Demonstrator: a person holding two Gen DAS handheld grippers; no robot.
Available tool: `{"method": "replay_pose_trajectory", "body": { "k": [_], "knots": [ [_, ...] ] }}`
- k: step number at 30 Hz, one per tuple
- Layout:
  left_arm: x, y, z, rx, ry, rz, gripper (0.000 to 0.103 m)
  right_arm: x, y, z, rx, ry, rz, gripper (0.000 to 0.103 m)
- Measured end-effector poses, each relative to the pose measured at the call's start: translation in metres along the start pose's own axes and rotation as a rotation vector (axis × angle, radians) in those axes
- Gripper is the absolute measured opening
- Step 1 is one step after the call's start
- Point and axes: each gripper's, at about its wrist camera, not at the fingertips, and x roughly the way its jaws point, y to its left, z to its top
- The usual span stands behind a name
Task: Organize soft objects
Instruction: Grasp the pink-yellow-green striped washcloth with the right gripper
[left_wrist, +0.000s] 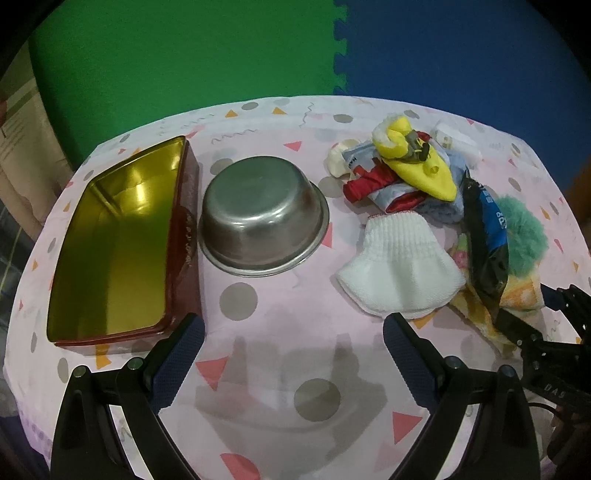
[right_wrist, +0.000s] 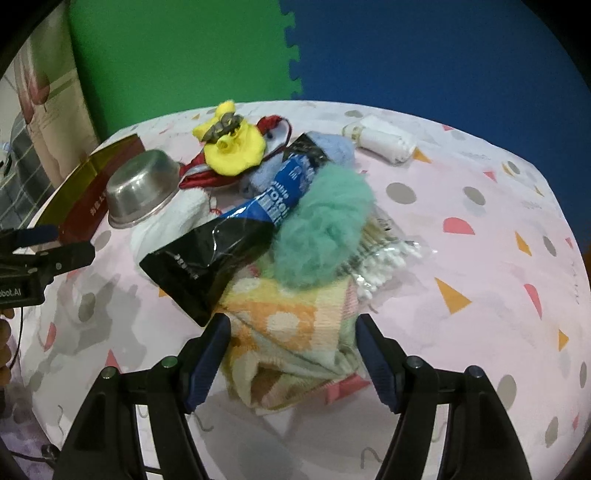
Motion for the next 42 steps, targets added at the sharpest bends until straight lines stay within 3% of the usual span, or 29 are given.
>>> {"method": "replay_pose_trajectory", "body": {
  "k": [5, 10, 14, 35, 40, 42],
  "knots": [
    [0.005, -0.009, 0.004, 0.026, -0.007, -0.009, 0.096, 0.004, 0.002, -0.003, -0.033, 0.019, 0.017, 0.07],
    [0.011, -0.017, 0.006, 0.045, 0.001, -0.025, 0.096, -0.001, 0.006, -0.009, -0.051, 0.009, 0.036, 0.041],
    [0.013, -0.023, 0.005, 0.062, -0.003, -0.033, 0.096, -0.009, 0.008, -0.015, -0.043, 0.001, 0.049, 0.034],
    [0.027, -0.049, 0.012, 0.103, -0.005, -0.104, 0.096, -0.075, -0.003, -0.041, 0.002, -0.071, 0.01, 0.029],
    [0.036, -0.059, 0.014, 0.122, 0.009, -0.12, 0.097, -0.061, -0.003, -0.043, -0.03, -0.011, 0.015, 0.035],
    [0.039, -0.06, 0.015, 0.119, 0.019, -0.128, 0.097, -0.054, -0.004, -0.042, -0.037, 0.021, 0.059, 0.036]
  ]
}}
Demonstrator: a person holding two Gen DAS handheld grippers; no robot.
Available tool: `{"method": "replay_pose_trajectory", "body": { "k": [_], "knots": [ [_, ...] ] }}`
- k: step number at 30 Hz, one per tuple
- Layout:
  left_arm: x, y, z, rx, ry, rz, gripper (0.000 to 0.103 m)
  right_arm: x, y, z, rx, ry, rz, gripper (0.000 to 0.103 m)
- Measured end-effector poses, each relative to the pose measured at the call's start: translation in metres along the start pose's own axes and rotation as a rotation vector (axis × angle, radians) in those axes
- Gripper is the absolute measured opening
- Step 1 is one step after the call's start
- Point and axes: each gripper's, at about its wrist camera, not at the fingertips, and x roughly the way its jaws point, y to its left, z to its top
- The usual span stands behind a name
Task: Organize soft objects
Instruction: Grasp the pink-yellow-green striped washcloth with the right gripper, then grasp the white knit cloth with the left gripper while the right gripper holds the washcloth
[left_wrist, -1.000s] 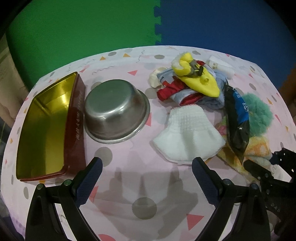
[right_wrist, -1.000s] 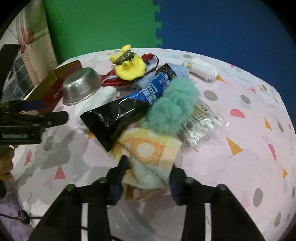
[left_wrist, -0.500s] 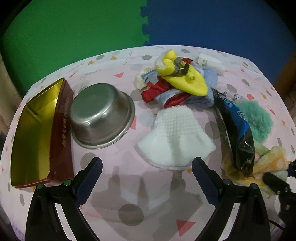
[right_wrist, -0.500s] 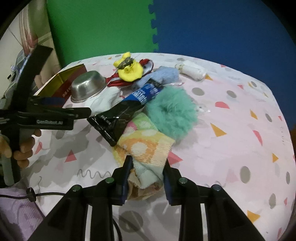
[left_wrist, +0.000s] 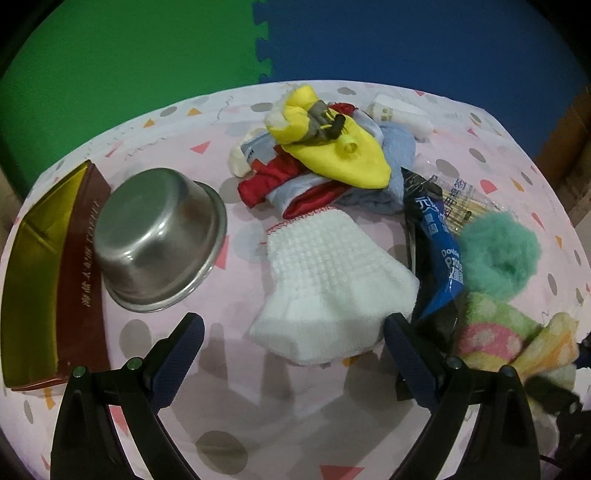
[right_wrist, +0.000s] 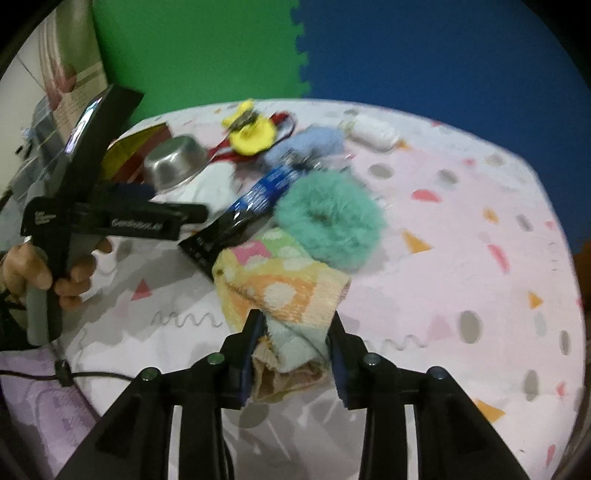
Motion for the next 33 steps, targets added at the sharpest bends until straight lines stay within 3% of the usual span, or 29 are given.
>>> {"method": "replay_pose_trajectory", "body": {
  "k": [1, 4, 14, 16, 20, 27, 29, 32, 33],
  "knots": [
    [0.0, 0.001, 0.0, -0.005, 0.002, -0.005, 0.097, 0.003, 0.0, 0.001, -0.007, 0.008, 0.012, 0.044],
    [0.002, 0.006, -0.001, -0.023, 0.01, -0.028, 0.098, 0.012, 0.0, 0.005, -0.041, 0.034, 0.012, 0.052],
    [0.003, 0.015, -0.006, -0.045, 0.019, -0.073, 0.1, 0.042, -0.002, 0.017, -0.079, 0.094, 0.09, 0.056],
    [0.005, 0.015, -0.004, -0.057, 0.023, -0.079, 0.1, 0.042, 0.0, 0.016, -0.088, 0.08, 0.081, 0.052],
    [0.008, 0.013, 0.0, -0.073, 0.033, -0.088, 0.101, 0.037, 0.003, 0.011, -0.084, 0.054, 0.083, 0.033],
    [0.015, 0.003, 0.007, -0.062, 0.029, -0.096, 0.099, 0.032, -0.007, 0.001, -0.003, 0.015, 0.089, 0.033],
    [0.017, 0.003, 0.009, -0.071, 0.036, -0.116, 0.093, 0.032, -0.007, 0.001, 0.003, 0.013, 0.093, 0.033],
    [0.016, -0.002, 0.01, -0.053, 0.031, -0.152, 0.066, 0.031, -0.008, 0.0, 0.009, 0.006, 0.1, 0.034],
    [0.014, -0.005, 0.011, -0.033, 0.027, -0.154, 0.052, 0.031, -0.008, -0.001, 0.013, 0.002, 0.103, 0.034]
  ]
}}
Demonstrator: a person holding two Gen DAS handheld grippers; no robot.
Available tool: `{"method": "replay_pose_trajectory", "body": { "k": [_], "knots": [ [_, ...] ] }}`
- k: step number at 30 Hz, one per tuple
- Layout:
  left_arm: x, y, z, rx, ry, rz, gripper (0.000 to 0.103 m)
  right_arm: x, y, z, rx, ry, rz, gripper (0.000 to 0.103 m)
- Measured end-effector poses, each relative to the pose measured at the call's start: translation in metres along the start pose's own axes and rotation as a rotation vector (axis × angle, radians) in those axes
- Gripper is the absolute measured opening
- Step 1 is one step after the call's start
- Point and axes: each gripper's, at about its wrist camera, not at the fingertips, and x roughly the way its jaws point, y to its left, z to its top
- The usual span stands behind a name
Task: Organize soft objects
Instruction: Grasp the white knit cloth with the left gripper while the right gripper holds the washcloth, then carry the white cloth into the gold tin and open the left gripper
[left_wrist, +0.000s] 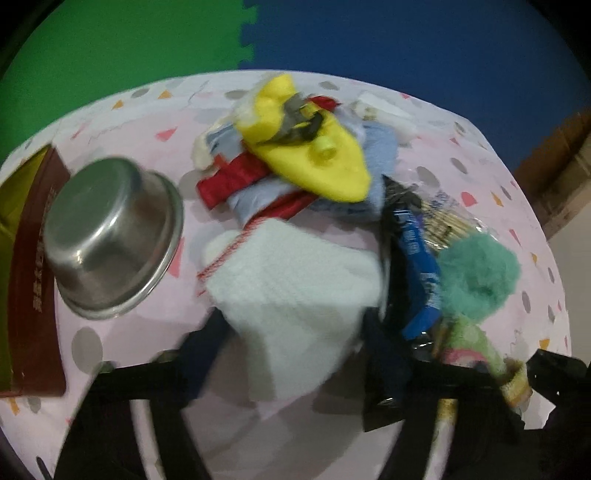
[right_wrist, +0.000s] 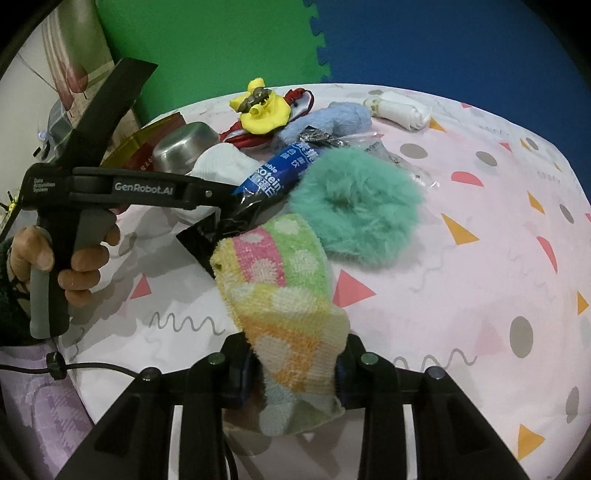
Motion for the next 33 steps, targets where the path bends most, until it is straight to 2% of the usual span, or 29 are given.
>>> {"method": "replay_pose_trajectory", "body": {
  "k": [3, 6, 11, 16, 22, 33],
  "knots": [
    [-0.005, -0.005, 0.001, 0.029, -0.014, -0.01, 0.034, 0.0, 0.001, 0.0, 0.001, -0.008, -0.002, 0.034],
    [-0.012, -0.003, 0.002, 0.034, -0.012, -0.056, 0.026, 0.001, 0.001, 0.0, 0.005, -0.013, -0.002, 0.035],
    [-0.032, 0.0, 0.003, 0.04, -0.038, -0.079, 0.024, 0.001, 0.001, 0.0, 0.011, -0.014, 0.002, 0.035],
    [-0.056, 0.005, 0.004, 0.051, -0.079, -0.06, 0.024, 0.0, 0.0, 0.001, 0.013, -0.009, 0.003, 0.035],
    [-0.076, 0.034, 0.009, 0.015, -0.109, 0.005, 0.024, 0.001, 0.001, 0.002, 0.006, 0.0, -0.012, 0.035],
    [-0.099, 0.129, 0.012, -0.143, -0.138, 0.185, 0.024, 0.002, 0.006, 0.003, 0.018, 0.013, -0.051, 0.035]
  ]
}}
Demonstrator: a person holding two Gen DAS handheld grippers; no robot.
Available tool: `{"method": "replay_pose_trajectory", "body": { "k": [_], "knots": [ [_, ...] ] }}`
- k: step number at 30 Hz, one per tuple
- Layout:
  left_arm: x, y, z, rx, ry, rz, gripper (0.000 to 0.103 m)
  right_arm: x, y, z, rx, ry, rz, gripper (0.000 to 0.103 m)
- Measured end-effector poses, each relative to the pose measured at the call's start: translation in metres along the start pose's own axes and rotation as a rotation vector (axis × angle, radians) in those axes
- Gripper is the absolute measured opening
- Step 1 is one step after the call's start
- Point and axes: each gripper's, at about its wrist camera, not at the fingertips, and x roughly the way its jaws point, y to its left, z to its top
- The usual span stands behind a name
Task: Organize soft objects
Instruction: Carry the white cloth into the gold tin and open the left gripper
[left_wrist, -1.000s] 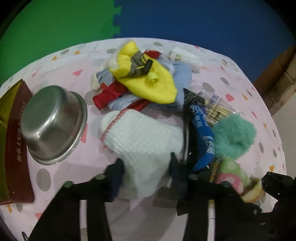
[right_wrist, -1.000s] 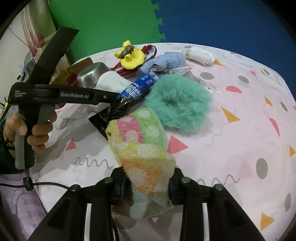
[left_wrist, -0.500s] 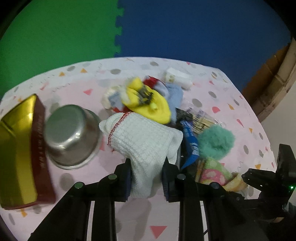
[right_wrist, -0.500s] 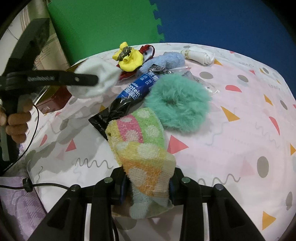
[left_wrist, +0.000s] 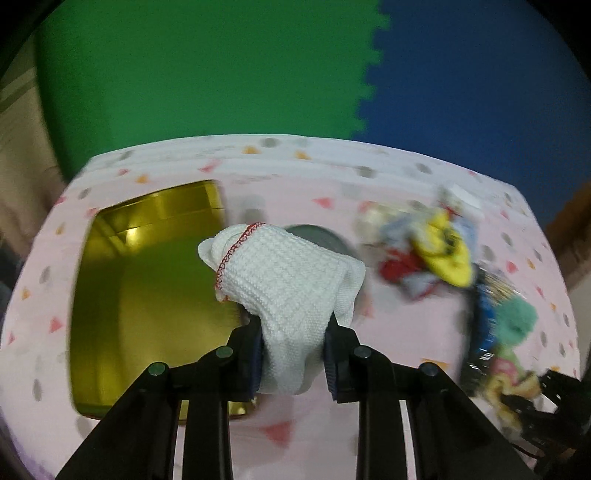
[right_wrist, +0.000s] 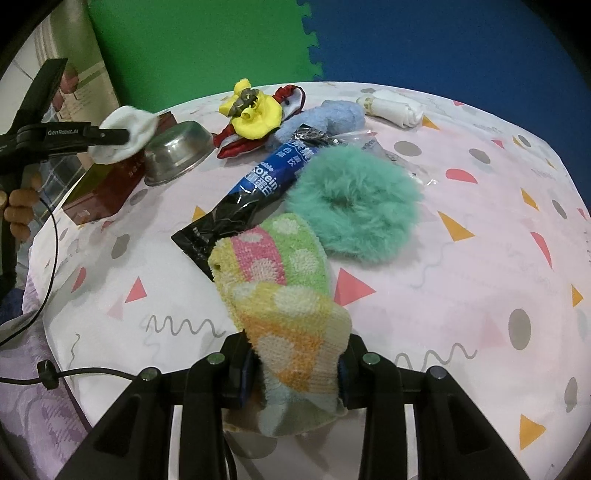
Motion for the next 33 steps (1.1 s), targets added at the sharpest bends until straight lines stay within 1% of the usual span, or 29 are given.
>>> {"method": "replay_pose_trajectory", "body": {
  "k": [7, 13, 18, 21, 29, 33],
  "knots": [
    [0.01, 0.06, 0.002, -0.084, 0.012, 0.114, 0.025, 0.0, 0.004, 0.0, 0.016, 0.005, -0.034, 0.035],
    [0.028, 0.094, 0.007, -0.121, 0.051, 0.174, 0.025, 0.0, 0.006, 0.001, 0.027, 0.01, -0.051, 0.035],
    [0.044, 0.109, 0.013, -0.099, 0.077, 0.219, 0.025, 0.001, 0.007, 0.001, 0.038, 0.011, -0.063, 0.035],
    [0.051, 0.117, 0.015, -0.097, 0.096, 0.219, 0.027, 0.001, 0.007, 0.0, 0.045, 0.011, -0.07, 0.035],
    [0.06, 0.126, 0.008, -0.078, 0.126, 0.249, 0.032, 0.0, 0.008, 0.0, 0.059, 0.013, -0.085, 0.035],
    [0.059, 0.126, 0.006, -0.075, 0.124, 0.249, 0.035, 0.0, 0.01, 0.001, 0.06, 0.016, -0.094, 0.033]
  ]
}}
